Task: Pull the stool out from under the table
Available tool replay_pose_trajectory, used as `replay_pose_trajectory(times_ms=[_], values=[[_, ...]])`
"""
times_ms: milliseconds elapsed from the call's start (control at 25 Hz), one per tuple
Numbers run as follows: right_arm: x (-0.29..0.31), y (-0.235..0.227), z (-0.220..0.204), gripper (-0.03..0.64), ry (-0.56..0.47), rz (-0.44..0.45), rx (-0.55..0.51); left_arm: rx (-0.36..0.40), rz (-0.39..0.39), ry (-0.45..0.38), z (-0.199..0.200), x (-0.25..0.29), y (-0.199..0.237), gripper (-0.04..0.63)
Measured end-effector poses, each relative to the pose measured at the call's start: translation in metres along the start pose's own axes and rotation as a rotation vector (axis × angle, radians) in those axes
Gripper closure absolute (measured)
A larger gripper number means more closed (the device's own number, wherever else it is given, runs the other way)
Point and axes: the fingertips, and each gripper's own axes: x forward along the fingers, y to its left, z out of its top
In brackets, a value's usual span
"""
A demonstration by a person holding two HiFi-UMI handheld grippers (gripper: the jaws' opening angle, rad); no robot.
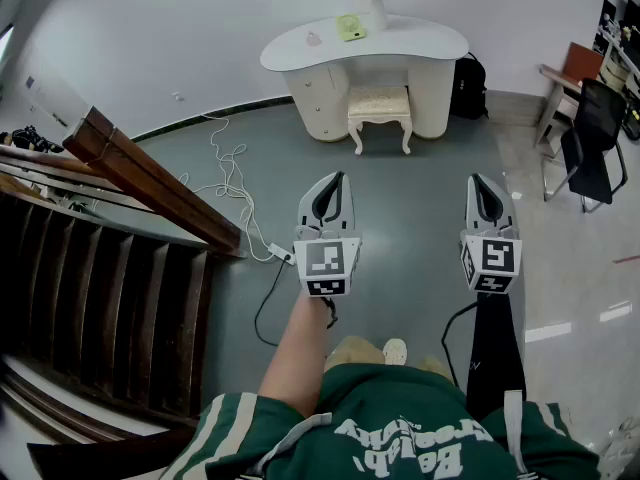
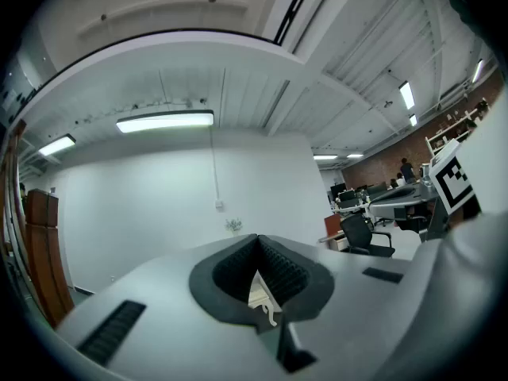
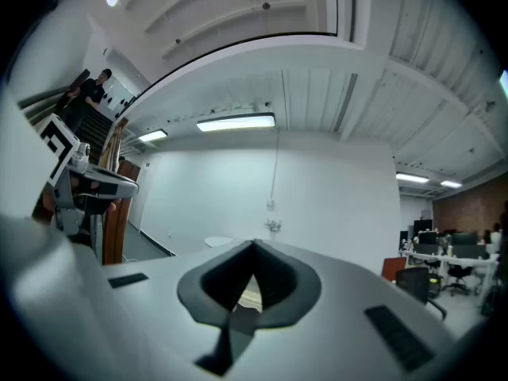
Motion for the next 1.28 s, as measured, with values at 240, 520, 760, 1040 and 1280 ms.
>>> replay_pose_trajectory(times_ms=[240, 520, 760, 1040, 1280], values=[[0.003, 0.001, -0.004, 0.612, 0.006, 0.003, 0.003, -0.009, -0.004, 0.012, -0.006, 0.006, 0.002, 0.597], [0.002, 0.0, -0.005, 0.611, -0.026, -0.004, 0.064, 0.002, 0.003, -0.004, -0.005, 0.0, 0.003, 0.597], [0.004, 0.009, -0.007, 0.414, -0.035, 0.034, 0.07, -0.059, -0.063, -0.029, 0.0, 0.0, -0.002, 0.384], [0.045, 0.021, -0.008, 0.135, -0.088, 0.169, 0.126, -0.088, -0.092, -0.044, -0.006, 0.038, 0.012, 0.23], [0.11, 0.033, -0.014, 0.056, -0.09, 0.229, 0.099, -0.09, -0.127, -0.069, -0.012, 0.09, 0.04, 0.165]])
